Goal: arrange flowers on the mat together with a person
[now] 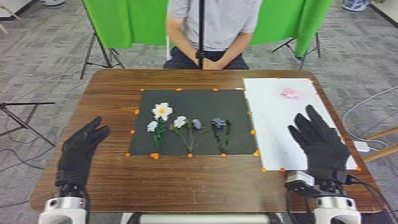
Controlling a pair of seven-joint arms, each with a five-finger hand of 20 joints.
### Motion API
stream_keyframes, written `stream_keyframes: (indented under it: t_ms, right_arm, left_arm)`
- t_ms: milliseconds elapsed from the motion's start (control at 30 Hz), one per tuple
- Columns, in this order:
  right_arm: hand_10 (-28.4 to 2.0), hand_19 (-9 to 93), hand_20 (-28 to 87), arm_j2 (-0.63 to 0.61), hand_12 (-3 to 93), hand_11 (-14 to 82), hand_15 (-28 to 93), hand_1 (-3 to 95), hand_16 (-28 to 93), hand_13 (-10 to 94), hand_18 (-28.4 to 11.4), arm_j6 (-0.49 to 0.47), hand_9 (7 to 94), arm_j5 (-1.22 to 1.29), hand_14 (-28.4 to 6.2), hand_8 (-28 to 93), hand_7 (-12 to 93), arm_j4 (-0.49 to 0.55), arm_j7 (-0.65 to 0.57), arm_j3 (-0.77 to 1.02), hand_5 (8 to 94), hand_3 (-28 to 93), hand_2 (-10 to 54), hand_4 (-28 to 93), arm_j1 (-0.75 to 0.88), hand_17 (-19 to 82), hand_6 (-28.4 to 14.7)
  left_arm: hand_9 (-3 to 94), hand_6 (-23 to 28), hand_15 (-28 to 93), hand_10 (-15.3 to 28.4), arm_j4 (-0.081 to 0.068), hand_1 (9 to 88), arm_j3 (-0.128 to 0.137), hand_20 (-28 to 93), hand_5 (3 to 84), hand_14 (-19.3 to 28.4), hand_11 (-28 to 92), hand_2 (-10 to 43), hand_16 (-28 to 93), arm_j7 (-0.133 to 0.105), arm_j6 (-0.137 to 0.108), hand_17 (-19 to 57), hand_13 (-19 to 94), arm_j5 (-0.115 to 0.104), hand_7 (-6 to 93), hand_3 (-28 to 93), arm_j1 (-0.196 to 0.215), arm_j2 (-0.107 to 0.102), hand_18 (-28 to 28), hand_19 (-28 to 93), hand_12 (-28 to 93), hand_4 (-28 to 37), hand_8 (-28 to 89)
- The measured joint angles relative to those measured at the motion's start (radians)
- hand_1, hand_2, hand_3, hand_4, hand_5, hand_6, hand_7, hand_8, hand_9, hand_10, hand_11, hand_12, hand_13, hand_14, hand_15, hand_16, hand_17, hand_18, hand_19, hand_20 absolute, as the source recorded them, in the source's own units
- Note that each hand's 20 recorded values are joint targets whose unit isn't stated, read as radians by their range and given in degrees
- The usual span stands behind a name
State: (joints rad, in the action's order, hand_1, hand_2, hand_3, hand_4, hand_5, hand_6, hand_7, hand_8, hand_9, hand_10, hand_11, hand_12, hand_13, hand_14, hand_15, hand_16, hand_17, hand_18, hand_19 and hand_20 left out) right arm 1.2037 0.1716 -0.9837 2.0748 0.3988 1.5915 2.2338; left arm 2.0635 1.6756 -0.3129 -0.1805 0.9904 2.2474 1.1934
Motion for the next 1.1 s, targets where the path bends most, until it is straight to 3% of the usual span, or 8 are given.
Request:
stream_keyframes:
  t_ms: [1100]
  right_arm:
    - [-14.5,1,22,-0.001,8.8,4.3,12,2.5,3,31,-14.1,-0.003,41.7,-0.01,-10.3,-9,9,-0.001,-0.01,-0.013,38.0,77,4.6,-19,-0.026,17,-0.3]
  left_arm:
    - [46.4,5.9,10,14.3,0.0,22.8,0.0,18,45.0,15.7,14,-6.7,-2,0.001,0.0,9.4,37,0.0,6.3,72,0.002,0.002,10.4,2,10,-27.3,-6]
